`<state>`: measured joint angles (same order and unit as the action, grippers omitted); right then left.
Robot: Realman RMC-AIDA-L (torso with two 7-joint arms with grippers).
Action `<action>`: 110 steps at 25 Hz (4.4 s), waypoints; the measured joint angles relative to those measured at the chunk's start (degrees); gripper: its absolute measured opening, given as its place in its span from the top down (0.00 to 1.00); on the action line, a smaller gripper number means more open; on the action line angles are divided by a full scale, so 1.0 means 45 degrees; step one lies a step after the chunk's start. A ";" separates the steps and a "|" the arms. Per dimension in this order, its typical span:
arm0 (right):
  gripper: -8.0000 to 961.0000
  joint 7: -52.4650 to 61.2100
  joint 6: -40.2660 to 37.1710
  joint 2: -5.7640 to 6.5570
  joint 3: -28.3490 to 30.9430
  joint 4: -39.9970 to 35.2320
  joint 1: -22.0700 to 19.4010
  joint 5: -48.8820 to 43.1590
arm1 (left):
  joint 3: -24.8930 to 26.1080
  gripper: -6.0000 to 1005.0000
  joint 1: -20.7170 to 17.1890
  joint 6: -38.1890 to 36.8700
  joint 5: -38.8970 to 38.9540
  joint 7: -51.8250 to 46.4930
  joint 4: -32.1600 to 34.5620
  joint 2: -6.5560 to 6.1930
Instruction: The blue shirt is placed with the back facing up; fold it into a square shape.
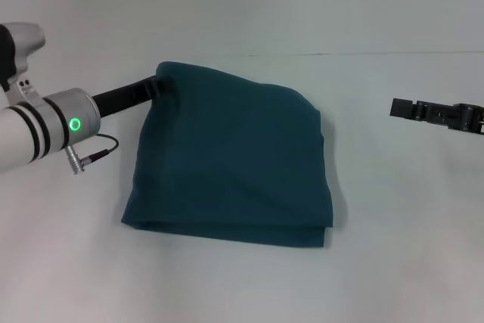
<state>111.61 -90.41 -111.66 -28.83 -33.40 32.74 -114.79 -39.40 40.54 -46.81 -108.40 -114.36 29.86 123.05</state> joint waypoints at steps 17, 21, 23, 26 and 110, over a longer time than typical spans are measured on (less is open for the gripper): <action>0.04 0.0004 -0.0008 0.0150 -0.0172 0.0000 0.0238 -0.0079 | -0.0014 0.90 -0.0067 -0.0492 0.0507 -0.0088 -0.0112 0.0201; 0.04 -0.0002 -0.0007 0.0150 -0.0179 0.0000 0.0240 -0.0079 | 0.0028 0.90 -0.0148 -0.0276 0.0873 -0.0084 -0.0113 0.0183; 0.04 -0.0003 -0.0007 0.0148 -0.0180 0.0000 0.0239 -0.0079 | 0.0038 0.90 -0.0242 -0.0006 0.1098 -0.0083 -0.0094 0.0173; 0.04 0.0006 -0.0007 0.0145 -0.0194 0.0028 0.0235 -0.0079 | 0.0048 0.90 -0.0424 0.0450 0.1438 -0.0074 -0.0032 0.0158; 0.04 -0.4699 -0.1512 -0.0814 -0.2810 0.0018 -0.0122 -0.1115 | 0.1645 0.12 -0.3993 -1.2002 -0.1635 0.5999 0.2780 -0.0091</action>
<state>90.46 -97.21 -115.32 -41.48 -33.31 32.19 -119.80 -32.00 22.57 -100.82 -115.75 -87.36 42.37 122.64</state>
